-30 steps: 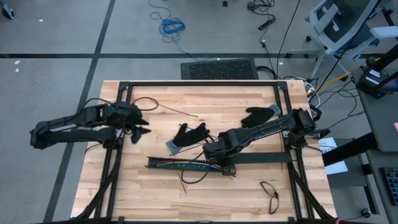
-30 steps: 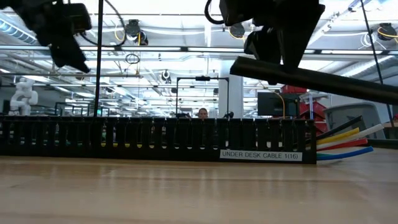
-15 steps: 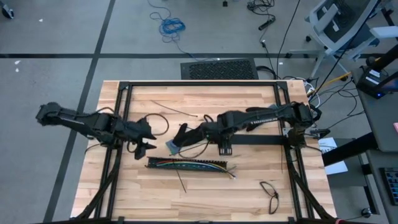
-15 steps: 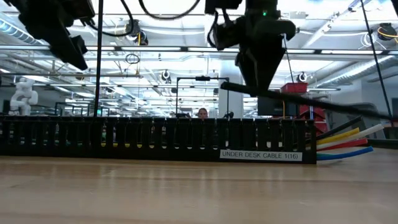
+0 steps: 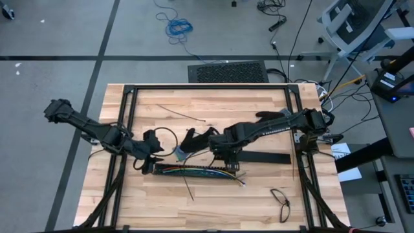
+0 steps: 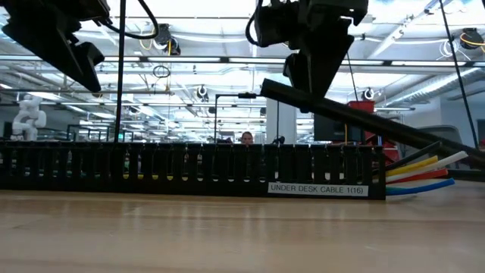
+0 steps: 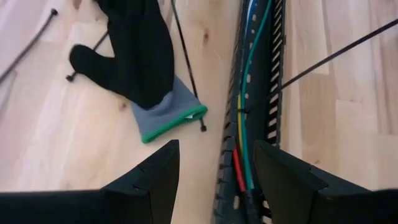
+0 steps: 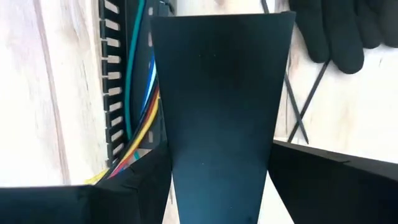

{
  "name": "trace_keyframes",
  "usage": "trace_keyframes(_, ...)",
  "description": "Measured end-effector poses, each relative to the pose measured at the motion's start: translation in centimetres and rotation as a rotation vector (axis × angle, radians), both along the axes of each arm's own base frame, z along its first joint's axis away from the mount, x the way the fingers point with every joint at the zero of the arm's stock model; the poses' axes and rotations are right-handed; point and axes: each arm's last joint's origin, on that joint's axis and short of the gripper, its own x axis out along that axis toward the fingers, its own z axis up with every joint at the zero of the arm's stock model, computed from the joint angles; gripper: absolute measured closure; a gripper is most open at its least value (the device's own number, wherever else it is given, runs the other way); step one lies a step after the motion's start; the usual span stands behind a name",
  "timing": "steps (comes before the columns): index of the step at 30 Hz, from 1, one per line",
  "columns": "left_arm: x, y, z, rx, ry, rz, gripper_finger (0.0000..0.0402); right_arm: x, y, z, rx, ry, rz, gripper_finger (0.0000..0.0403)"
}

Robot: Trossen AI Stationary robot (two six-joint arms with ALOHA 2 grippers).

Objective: Ziptie cables
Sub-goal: Close the cable duct

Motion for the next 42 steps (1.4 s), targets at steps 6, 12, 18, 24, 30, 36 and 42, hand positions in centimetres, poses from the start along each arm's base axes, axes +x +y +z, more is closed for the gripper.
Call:
trace_keyframes(6, 0.0, 0.0, 0.0, 0.026, -0.005, -0.012, 0.0201, -0.1, 0.0, -0.8, 0.082, 0.075, -0.042, 0.0172)
trace_keyframes(12, 0.0, 0.1, 0.0, 0.036, -0.007, -0.012, 0.0201, 0.2, 0.0, -1.5, 0.084, 0.091, -0.026, 0.0172)
trace_keyframes(18, 0.0, 0.1, 0.0, 0.043, -0.01, -0.005, 0.0201, 0.6, -1.1, -1.4, 0.088, 0.071, -0.072, 0.0172)
trace_keyframes(24, 0.0, 0.1, 0.0, 0.044, -0.009, -0.004, 0.0201, 1.6, -2.7, 0.5, 0.1, 0.002, -0.105, 0.0172)
trace_keyframes(30, 0.0, 0.1, 0.0, 0.046, -0.011, -0.002, 0.0201, 4.2, -3.4, 1.1, 0.091, 0.054, -0.05, 0.0172)
trace_keyframes(36, 0.0, 0.1, 0.0, 0.05, -0.009, -0.001, 0.0201, 5.6, -2.1, -1.3, 0.077, 0.252, 0.082, 0.0172)
trace_keyframes(42, 0.0, 0.2, 0.0, 0.067, -0.013, 0.0, 0.0201, 5.0, -0.4, -1.7, 0.07, 0.295, 0.084, 0.0172)
